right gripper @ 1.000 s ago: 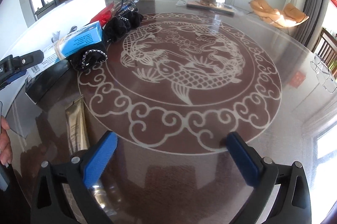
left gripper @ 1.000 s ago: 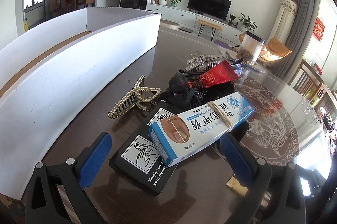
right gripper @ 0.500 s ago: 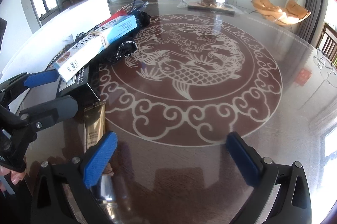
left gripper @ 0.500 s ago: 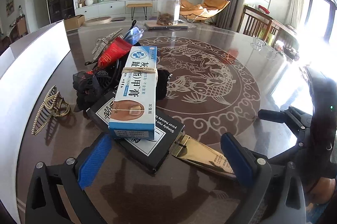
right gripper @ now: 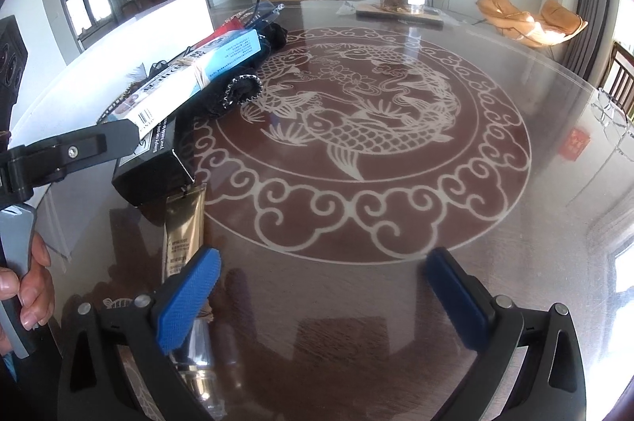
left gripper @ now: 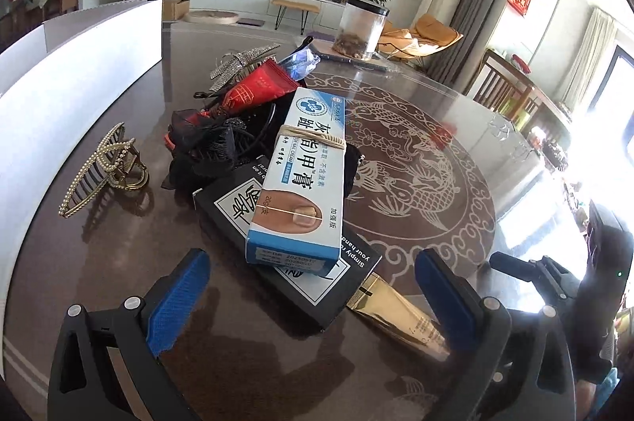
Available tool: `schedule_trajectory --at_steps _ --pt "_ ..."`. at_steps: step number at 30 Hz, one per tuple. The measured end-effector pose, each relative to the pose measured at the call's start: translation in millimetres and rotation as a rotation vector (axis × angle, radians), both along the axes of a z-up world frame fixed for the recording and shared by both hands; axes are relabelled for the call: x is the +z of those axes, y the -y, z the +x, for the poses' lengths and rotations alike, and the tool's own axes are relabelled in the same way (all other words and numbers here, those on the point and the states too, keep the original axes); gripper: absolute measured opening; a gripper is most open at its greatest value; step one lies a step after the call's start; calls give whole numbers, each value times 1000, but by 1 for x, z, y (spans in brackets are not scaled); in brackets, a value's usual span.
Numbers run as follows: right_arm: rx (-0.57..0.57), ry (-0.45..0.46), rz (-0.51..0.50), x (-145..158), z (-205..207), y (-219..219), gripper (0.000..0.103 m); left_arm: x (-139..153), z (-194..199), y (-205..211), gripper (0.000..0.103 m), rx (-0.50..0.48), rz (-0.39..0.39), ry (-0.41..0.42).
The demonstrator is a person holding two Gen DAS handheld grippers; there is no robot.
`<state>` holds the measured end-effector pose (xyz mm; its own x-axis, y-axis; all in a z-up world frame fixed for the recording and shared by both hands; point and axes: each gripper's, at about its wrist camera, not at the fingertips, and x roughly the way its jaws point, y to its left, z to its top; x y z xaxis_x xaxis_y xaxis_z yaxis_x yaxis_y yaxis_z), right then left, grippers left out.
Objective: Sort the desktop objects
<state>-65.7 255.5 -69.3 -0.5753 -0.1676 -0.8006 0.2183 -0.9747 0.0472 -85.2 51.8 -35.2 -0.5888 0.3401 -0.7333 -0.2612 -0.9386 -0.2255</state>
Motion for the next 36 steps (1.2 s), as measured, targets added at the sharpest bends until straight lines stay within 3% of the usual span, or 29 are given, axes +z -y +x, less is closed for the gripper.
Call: schedule_trajectory --at_steps 6,11,36 --pt "0 2 25 -1 2 1 103 -15 -12 -10 103 26 -100 50" --pt "1 3 35 -1 2 2 103 -21 -17 0 103 34 -43 89" --pt "2 3 38 -1 3 2 103 -19 -4 45 103 214 -37 138"
